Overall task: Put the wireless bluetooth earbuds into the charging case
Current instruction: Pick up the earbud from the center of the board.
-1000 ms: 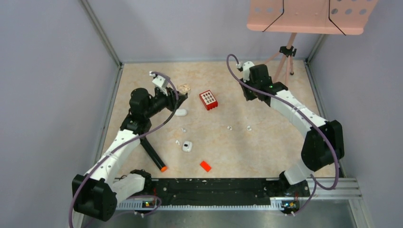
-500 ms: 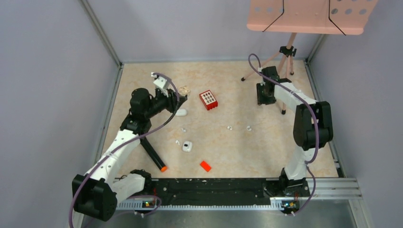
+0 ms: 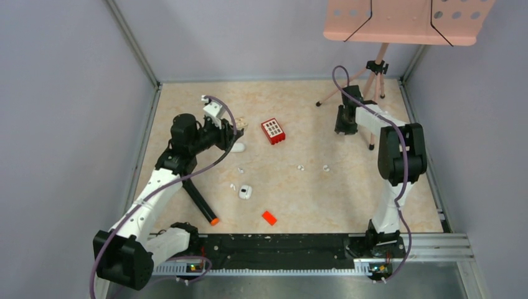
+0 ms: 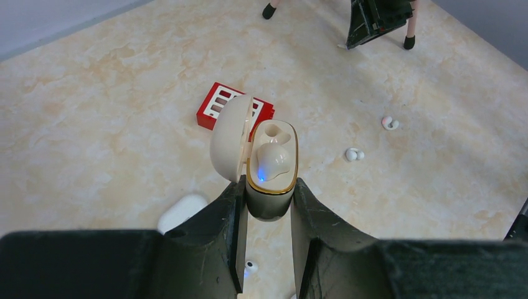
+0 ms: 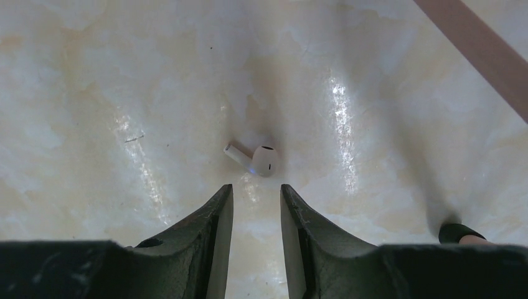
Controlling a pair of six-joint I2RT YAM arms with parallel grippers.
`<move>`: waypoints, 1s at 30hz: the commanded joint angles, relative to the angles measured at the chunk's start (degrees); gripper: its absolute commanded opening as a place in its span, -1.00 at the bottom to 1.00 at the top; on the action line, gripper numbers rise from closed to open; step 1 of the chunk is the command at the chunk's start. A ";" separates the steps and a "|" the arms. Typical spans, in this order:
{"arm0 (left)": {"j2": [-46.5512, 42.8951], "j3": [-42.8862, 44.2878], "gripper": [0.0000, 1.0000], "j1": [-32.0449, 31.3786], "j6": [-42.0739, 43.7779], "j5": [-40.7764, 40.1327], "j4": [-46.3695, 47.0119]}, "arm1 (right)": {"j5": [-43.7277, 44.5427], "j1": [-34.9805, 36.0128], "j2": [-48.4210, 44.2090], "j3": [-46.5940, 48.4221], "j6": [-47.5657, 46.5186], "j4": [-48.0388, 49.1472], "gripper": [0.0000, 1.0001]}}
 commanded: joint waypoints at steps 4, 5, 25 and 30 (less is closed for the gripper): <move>-0.40 2.91 -1.00 0.39 1.15 0.36 -0.02 | 3.36 -0.41 1.81 2.62 2.13 2.42 -0.36; -0.27 3.03 -1.00 0.39 1.19 0.36 0.08 | 3.42 -0.42 1.94 2.62 2.12 2.53 -0.36; 0.21 3.01 -1.00 0.39 0.97 0.18 0.06 | 4.55 -0.71 4.58 4.07 0.59 4.45 -0.48; 0.26 2.94 -1.00 0.39 0.90 0.19 0.43 | 4.60 -0.82 4.51 3.36 0.41 4.32 -0.51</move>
